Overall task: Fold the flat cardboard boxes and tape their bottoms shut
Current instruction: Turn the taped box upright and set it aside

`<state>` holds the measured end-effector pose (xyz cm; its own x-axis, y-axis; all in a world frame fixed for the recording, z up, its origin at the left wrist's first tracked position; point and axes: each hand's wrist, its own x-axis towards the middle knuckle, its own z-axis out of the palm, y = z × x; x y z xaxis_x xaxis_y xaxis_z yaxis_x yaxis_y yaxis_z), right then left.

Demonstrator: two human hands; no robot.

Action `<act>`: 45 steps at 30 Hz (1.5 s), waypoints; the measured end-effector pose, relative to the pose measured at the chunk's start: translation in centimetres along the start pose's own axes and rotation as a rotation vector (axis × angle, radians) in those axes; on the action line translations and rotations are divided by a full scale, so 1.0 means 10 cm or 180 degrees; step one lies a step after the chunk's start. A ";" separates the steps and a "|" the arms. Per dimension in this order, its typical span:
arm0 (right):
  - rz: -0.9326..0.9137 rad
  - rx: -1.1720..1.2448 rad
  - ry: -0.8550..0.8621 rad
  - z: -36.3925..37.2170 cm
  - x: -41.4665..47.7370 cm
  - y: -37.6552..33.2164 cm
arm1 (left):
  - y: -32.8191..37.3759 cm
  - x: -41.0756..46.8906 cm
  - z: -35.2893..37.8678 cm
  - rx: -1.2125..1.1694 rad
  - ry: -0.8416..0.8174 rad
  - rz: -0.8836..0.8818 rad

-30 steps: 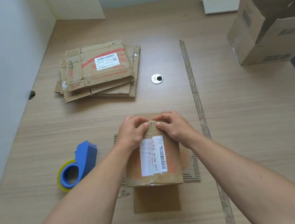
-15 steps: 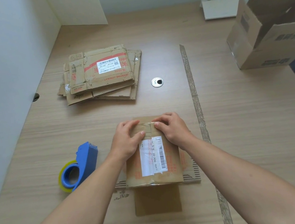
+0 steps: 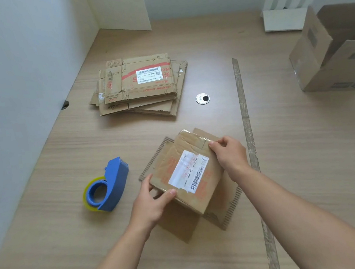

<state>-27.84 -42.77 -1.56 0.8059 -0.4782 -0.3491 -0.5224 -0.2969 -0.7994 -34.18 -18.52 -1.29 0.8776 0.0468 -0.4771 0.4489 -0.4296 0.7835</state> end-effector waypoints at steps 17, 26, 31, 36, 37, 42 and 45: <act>0.0198 0.0417 -0.0789 0.01 -0.41 0.19 | 0.27 0.32 -0.05 0.0010 -0.0125 0.0273; 0.0280 0.0582 -0.0467 0.05 -0.48 0.30 | 0.20 0.33 -0.02 0.0169 0.0181 0.0287; 0.0598 0.0602 -0.0733 -0.02 -0.45 0.19 | 0.17 0.41 -0.14 0.0011 0.0038 0.0172; 0.0029 0.1105 -0.0886 0.02 -0.45 0.10 | 0.31 0.45 -0.12 -0.0044 0.0180 0.0398; -0.0026 0.1245 -0.0892 -0.01 -0.44 0.06 | 0.32 0.45 -0.14 -0.0141 0.0196 0.0514; -0.0010 0.1797 -0.1122 -0.29 -0.44 -0.18 | 0.41 0.39 -0.32 -0.1062 -0.0023 0.0862; 0.0196 0.1828 -0.1112 -0.38 -0.38 -0.26 | 0.51 0.36 -0.37 -0.1464 -0.0196 0.0927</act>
<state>-30.60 -43.37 3.69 0.8726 -0.1561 -0.4627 -0.4170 0.2550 -0.8724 -28.09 -17.19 2.48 0.9713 -0.0740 -0.2260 0.2281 0.0223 0.9734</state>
